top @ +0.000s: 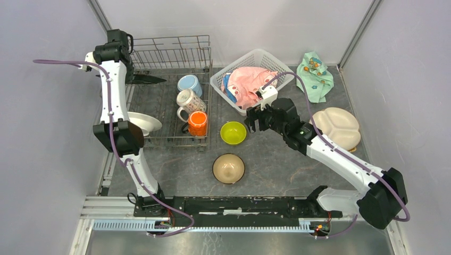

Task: Load the mixed dishes into the dish rack
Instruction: Insert the plate into the dish rack.

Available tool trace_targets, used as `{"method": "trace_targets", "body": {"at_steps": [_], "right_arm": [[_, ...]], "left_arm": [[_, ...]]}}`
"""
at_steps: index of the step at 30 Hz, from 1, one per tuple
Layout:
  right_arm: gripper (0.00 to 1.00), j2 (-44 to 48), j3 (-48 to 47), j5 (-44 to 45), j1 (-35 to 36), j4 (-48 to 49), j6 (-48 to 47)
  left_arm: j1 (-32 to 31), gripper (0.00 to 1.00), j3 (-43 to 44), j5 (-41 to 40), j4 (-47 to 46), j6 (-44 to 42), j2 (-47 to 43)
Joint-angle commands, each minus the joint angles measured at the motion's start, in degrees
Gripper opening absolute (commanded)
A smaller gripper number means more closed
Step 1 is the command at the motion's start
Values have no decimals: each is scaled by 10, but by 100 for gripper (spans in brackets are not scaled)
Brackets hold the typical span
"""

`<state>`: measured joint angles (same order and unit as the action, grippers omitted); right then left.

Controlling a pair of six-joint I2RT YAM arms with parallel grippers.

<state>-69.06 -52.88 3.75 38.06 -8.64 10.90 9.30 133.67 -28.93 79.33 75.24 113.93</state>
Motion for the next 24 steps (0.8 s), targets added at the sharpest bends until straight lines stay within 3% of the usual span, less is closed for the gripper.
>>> {"method": "trace_targets", "body": {"at_steps": [1, 24], "right_arm": [[86, 16, 0, 11, -3, 24, 3], [87, 13, -13, 30, -3, 15, -12]], "left_arm": [[4, 2, 37, -18, -101, -2, -40], [5, 2, 35, -3, -109, -29, 14]]}}
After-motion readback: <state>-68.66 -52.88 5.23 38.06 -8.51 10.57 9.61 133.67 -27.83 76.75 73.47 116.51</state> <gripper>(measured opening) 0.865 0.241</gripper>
